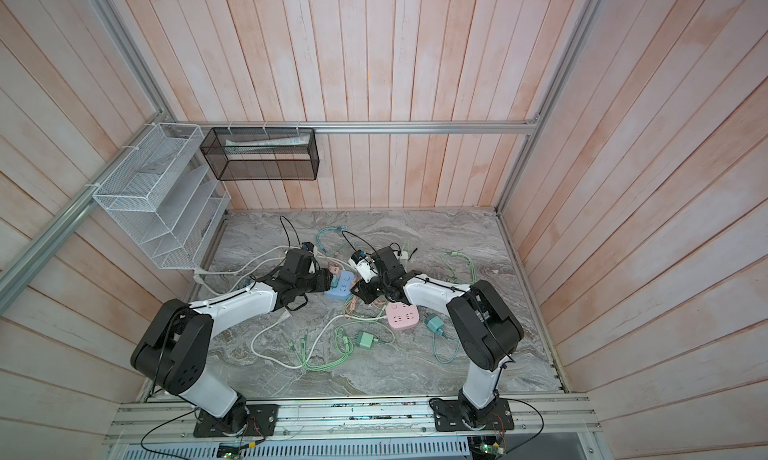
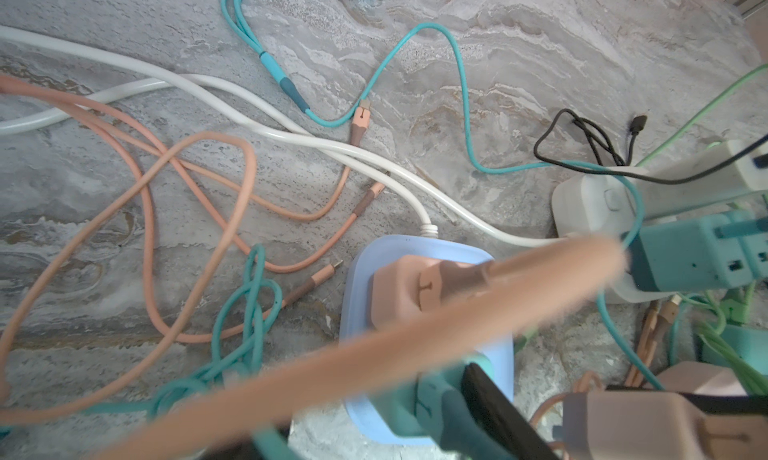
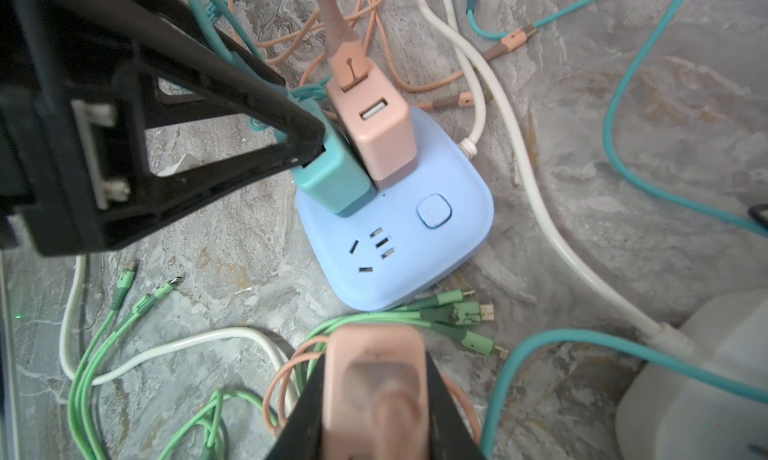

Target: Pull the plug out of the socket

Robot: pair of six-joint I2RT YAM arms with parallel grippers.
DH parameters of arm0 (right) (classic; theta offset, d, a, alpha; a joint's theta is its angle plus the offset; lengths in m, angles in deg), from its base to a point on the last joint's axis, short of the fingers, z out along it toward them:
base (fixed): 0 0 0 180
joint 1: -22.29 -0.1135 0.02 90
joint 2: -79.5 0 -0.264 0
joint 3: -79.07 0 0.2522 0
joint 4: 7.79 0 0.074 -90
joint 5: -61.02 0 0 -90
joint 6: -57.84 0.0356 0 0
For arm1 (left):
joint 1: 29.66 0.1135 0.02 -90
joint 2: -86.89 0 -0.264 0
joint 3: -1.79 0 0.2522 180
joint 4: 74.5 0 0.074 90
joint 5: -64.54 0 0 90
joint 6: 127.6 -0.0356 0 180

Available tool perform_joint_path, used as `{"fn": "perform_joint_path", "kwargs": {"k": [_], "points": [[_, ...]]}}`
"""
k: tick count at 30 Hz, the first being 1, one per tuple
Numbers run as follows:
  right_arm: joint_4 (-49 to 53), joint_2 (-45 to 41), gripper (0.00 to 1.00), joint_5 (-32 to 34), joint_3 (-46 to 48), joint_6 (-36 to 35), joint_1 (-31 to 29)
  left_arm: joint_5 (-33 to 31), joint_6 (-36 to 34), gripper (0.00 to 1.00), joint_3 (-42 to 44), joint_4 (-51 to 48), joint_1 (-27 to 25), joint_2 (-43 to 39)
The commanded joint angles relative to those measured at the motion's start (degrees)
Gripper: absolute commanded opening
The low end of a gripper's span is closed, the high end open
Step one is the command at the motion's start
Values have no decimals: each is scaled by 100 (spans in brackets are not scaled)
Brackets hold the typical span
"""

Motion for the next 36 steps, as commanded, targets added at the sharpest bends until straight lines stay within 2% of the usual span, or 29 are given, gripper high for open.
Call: {"fn": "perform_joint_path", "kwargs": {"k": [1,7,10,12,20,23,26,36], "points": [[545,168,0,-117,-75,207,32,69,-195,67,206,-704,-46,10],[782,226,15,44,-100,252,75,77,-215,69,233,-692,-61,-127],[876,312,18,86,-155,271,109,80,-230,70,228,-662,-79,-180],[949,399,25,116,-222,279,128,104,-259,72,216,-624,-97,-210],[975,386,39,245,-347,341,186,64,-315,74,199,-640,-166,-402],[1077,272,47,397,-418,332,193,25,-334,75,198,-691,-167,-459],[1232,125,63,582,-516,323,199,3,-341,75,192,-731,-176,-499],[1481,-426,66,1354,-654,385,207,-303,-368,77,184,-877,-350,-772]]}}
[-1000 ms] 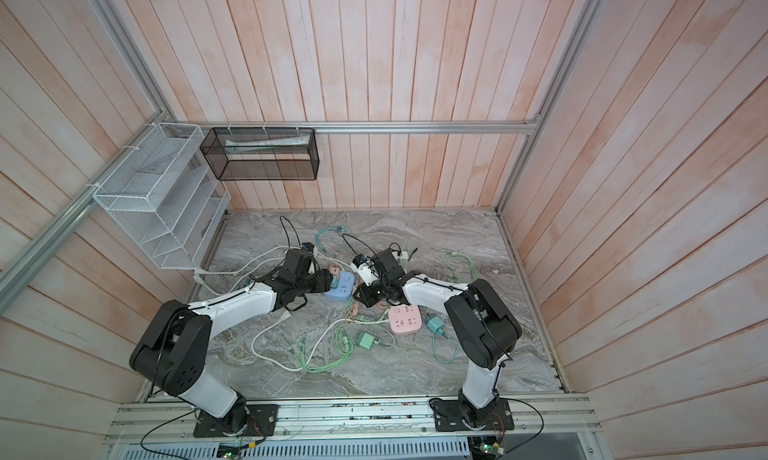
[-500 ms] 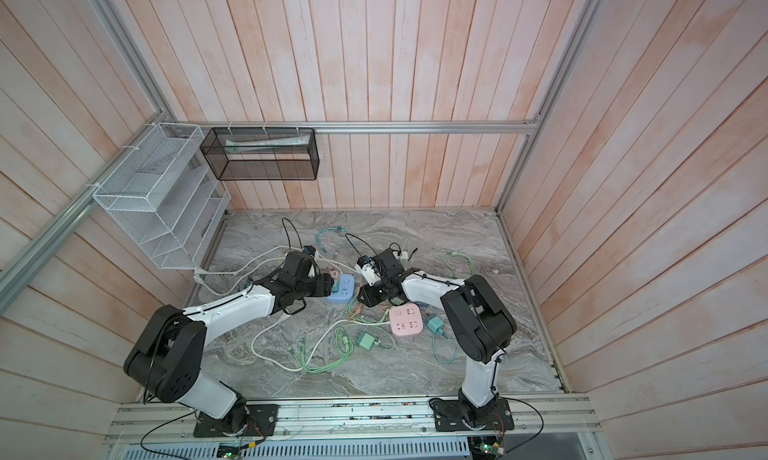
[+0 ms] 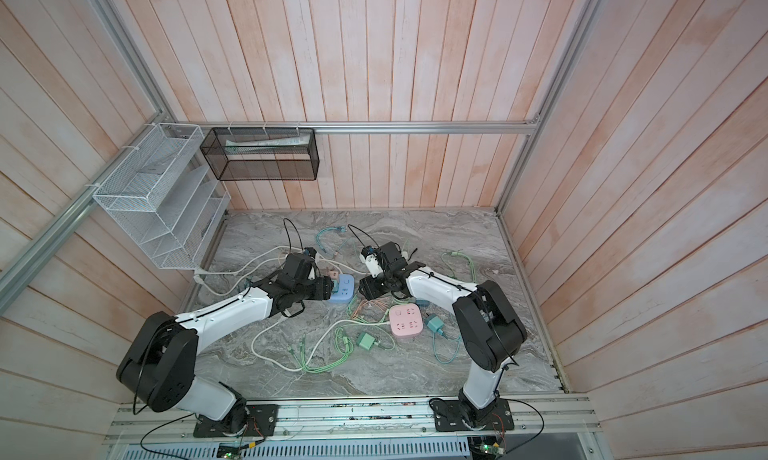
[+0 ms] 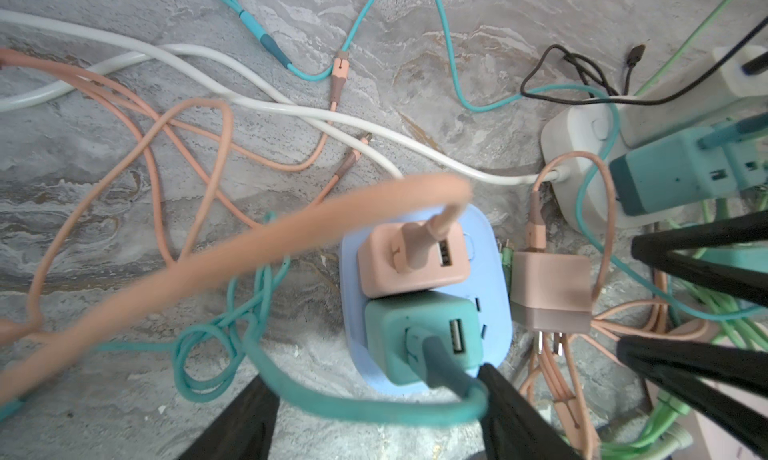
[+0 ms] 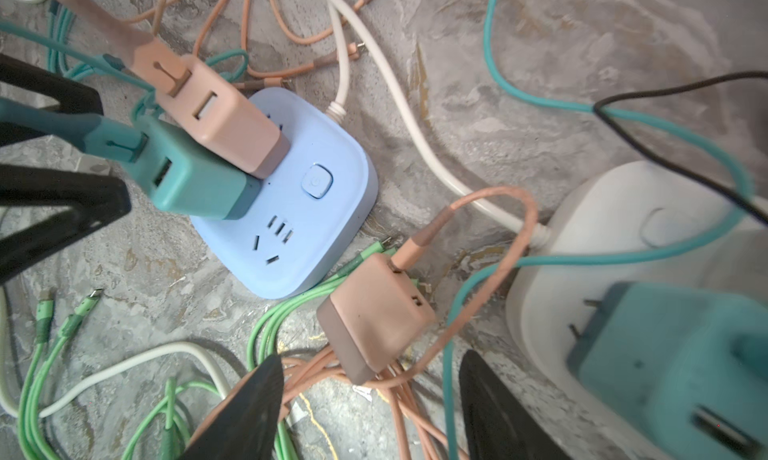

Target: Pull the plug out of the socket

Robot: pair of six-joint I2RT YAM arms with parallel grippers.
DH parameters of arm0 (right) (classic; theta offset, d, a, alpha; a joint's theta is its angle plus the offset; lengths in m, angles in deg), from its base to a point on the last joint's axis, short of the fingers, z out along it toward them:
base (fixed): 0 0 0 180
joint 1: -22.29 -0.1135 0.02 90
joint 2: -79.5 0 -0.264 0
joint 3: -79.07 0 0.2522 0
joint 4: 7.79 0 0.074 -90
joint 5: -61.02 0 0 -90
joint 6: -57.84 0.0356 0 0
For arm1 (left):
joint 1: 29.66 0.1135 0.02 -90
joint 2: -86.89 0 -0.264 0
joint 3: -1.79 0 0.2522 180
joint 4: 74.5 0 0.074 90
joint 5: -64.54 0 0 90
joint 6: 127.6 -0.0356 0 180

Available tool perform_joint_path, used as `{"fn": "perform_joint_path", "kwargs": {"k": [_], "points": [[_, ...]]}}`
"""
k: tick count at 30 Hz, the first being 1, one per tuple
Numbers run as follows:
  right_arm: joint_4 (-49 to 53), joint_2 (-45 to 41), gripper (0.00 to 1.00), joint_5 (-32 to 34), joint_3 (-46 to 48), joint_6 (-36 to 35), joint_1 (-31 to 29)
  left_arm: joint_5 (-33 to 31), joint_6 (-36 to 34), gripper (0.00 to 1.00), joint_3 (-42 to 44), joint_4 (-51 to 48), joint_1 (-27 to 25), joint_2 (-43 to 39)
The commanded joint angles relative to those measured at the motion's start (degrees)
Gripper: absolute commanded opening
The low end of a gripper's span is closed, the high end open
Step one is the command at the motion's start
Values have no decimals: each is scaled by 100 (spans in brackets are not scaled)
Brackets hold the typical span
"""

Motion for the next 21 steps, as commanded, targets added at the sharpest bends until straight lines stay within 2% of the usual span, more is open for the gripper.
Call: {"fn": "perform_joint_path", "kwargs": {"k": [1,3,8,11,21], "points": [[161,-306,66,455,-143,48,15,-175,-103,77,95,-100,-73,-198],[122,-411,66,491,-138,27,17,-195,-103,77,114,-103,-139,-237],[-341,-553,50,210,-31,149,-95,-125,-45,78,174,11,-261,-124],[-593,-443,50,175,-49,154,-243,-94,9,78,191,96,-295,6],[-517,663,50,-6,-783,67,-327,-203,-21,74,36,239,-311,422]]}}
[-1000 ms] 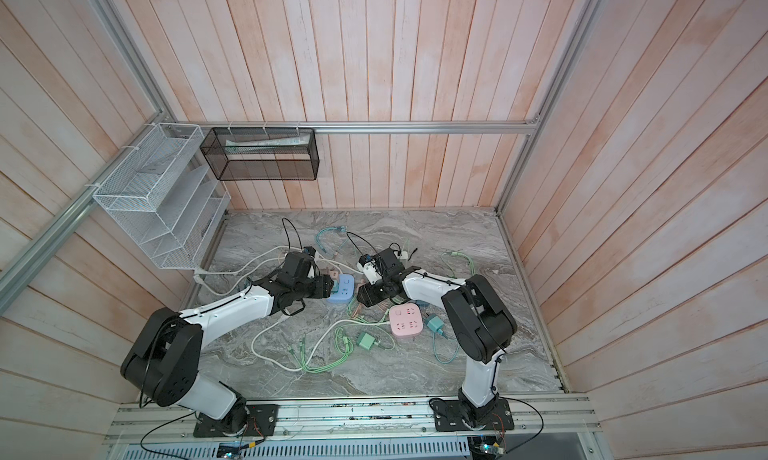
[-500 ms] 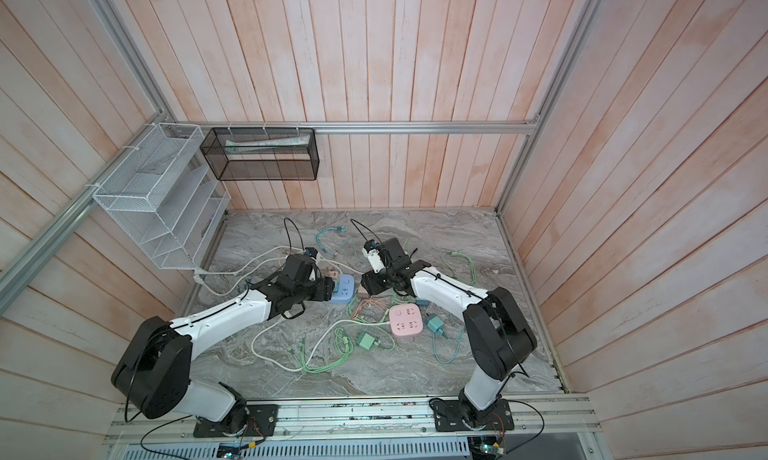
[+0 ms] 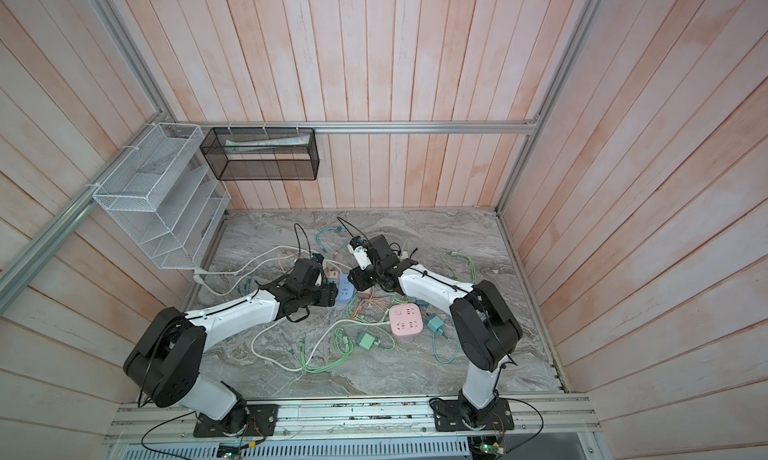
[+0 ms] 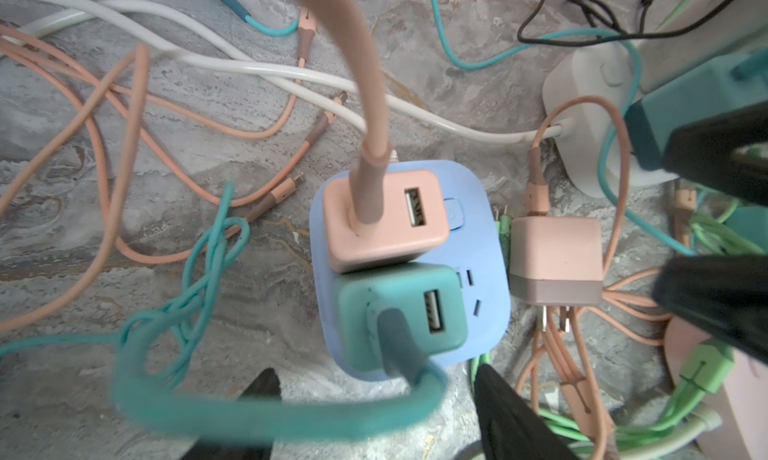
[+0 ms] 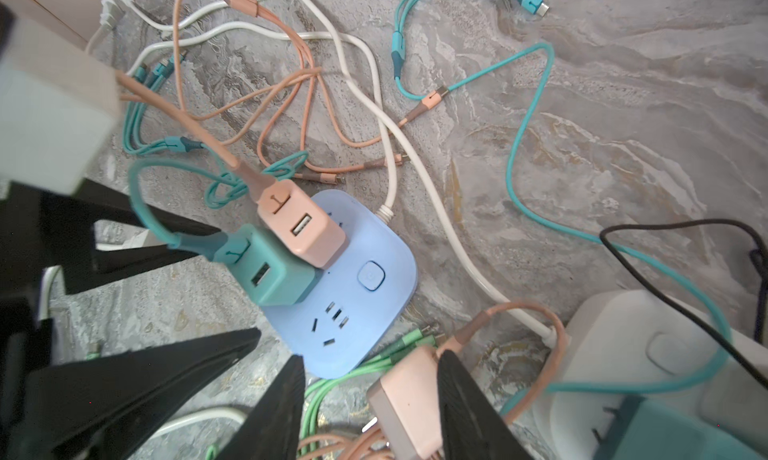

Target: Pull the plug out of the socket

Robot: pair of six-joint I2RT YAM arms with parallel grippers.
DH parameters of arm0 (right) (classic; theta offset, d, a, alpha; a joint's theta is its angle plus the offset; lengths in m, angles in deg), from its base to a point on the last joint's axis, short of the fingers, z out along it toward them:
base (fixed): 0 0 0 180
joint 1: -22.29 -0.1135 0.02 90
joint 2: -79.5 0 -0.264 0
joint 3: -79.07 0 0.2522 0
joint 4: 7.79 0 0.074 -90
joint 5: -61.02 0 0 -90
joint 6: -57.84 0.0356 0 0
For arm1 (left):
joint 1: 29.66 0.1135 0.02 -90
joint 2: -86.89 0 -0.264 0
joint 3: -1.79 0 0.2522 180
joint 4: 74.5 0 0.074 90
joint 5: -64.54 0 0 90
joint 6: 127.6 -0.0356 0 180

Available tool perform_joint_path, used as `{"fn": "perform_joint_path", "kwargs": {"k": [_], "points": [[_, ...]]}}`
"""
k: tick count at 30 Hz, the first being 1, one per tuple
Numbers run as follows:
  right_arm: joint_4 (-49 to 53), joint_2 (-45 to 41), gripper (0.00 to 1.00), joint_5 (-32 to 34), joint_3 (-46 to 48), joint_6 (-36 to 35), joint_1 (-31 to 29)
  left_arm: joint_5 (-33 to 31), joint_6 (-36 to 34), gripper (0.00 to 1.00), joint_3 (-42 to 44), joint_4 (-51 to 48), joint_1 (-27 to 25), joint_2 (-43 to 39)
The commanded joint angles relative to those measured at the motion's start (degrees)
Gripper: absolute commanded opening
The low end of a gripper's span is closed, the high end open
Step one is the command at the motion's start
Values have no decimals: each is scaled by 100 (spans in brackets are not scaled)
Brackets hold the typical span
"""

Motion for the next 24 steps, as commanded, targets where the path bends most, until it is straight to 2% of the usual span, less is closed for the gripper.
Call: {"fn": "perform_joint_path", "kwargs": {"k": [1,10,14,18,24], "points": [[98,461,49,-118,-342,-50,20,-102,-16,74,-69,145,-30,161],[82,1094,46,-485,-676,33,197,-172,-130,70,-168,316,-30,415],[151,1185,45,-779,-721,45,255,-224,-177,69,-265,375,-30,553],[88,1205,40,-1105,-621,127,236,-318,-193,67,-379,395,-31,702],[31,1274,36,-1328,-498,254,152,-449,-355,64,-496,442,-30,855]]}}
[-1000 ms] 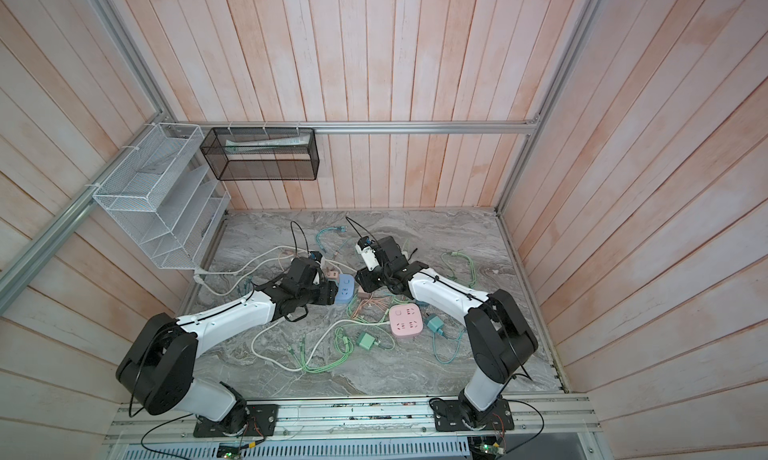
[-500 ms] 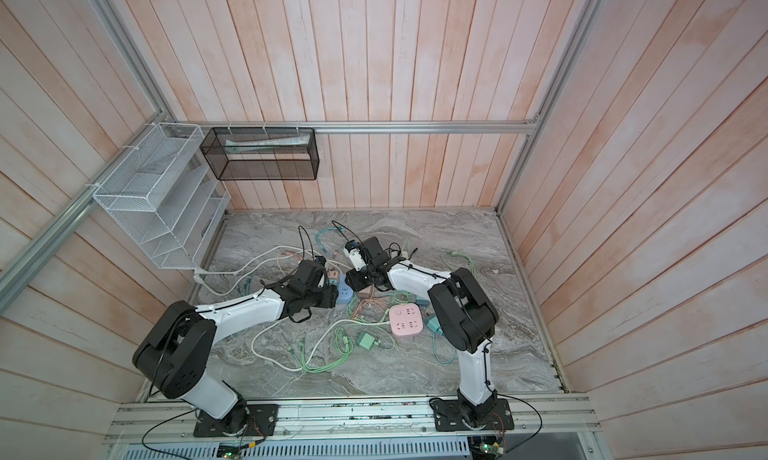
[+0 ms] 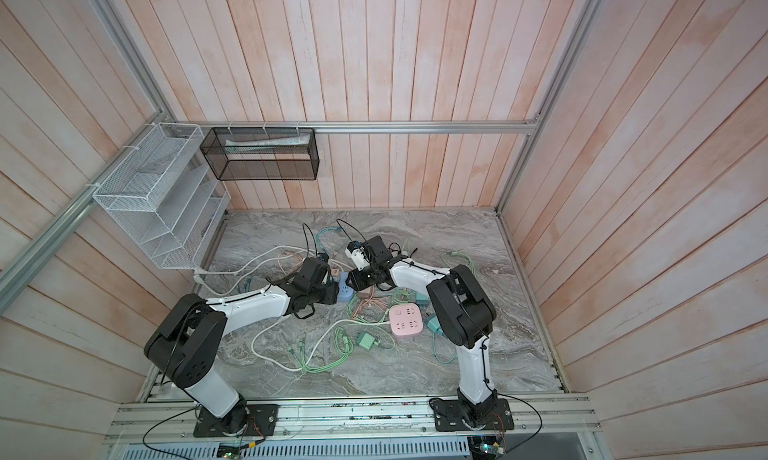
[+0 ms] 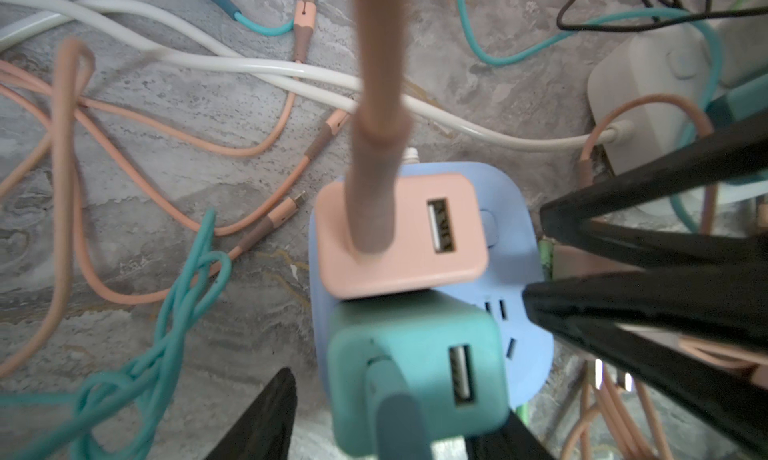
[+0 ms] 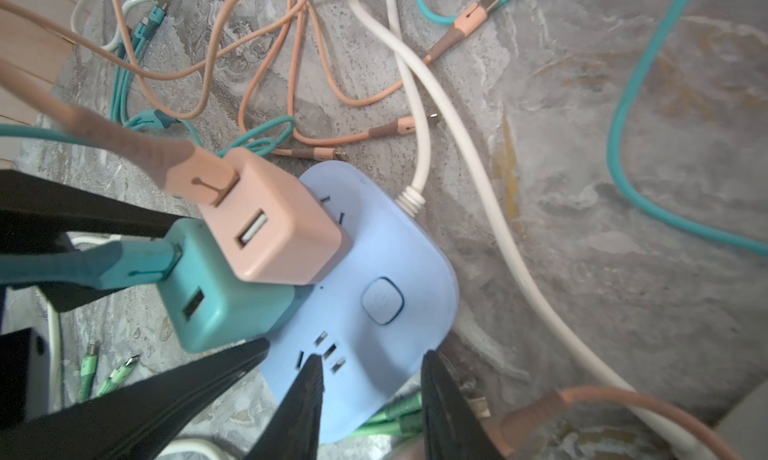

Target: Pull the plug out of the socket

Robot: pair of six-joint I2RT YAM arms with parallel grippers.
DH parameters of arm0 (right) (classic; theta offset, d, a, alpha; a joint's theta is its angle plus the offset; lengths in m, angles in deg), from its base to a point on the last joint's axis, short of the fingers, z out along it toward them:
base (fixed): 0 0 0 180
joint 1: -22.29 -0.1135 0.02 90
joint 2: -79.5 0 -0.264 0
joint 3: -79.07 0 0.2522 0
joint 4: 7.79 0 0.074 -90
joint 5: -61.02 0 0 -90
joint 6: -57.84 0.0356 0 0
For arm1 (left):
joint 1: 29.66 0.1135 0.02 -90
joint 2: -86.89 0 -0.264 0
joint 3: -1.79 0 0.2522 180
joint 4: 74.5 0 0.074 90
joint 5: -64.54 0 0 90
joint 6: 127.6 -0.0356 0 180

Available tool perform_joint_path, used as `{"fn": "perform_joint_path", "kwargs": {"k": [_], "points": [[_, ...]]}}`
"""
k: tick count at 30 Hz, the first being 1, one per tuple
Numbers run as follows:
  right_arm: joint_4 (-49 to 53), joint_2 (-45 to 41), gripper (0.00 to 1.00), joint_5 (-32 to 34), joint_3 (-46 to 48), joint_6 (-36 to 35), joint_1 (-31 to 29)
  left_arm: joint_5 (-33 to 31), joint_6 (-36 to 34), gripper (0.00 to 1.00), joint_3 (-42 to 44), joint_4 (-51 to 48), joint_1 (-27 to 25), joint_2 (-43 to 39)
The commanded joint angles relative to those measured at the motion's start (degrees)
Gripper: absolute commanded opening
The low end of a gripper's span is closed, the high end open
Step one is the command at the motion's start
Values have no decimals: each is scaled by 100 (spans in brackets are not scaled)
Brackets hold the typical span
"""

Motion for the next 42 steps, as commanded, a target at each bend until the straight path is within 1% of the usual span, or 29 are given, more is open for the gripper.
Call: {"fn": "perform_joint_path", "kwargs": {"k": [1,3,7,11,13,18,22,29,33,42], "points": [[-45,186,36,-306,29,122,-101,-206,-233,64,-239,96,-16,191],[-47,220,36,-326,18,148,-161,-247,-289,62,-247,89,-10,197],[-89,213,33,-368,67,213,-194,-229,-323,62,-76,204,68,57],[-101,79,32,-346,127,216,-194,-146,-398,62,155,342,150,-171],[-70,6,32,-216,127,176,-186,-129,-434,63,243,417,159,-278],[-64,-115,40,-56,97,131,-5,40,-497,65,324,522,159,-421],[-87,-167,44,29,58,85,41,124,-577,67,388,593,159,-540],[-91,77,46,13,-20,133,105,261,-636,65,285,598,179,-289],[-102,172,47,-101,-124,167,102,238,-645,63,252,628,177,-195],[-21,363,47,-45,-242,127,107,112,-608,63,179,697,176,-24]]}}
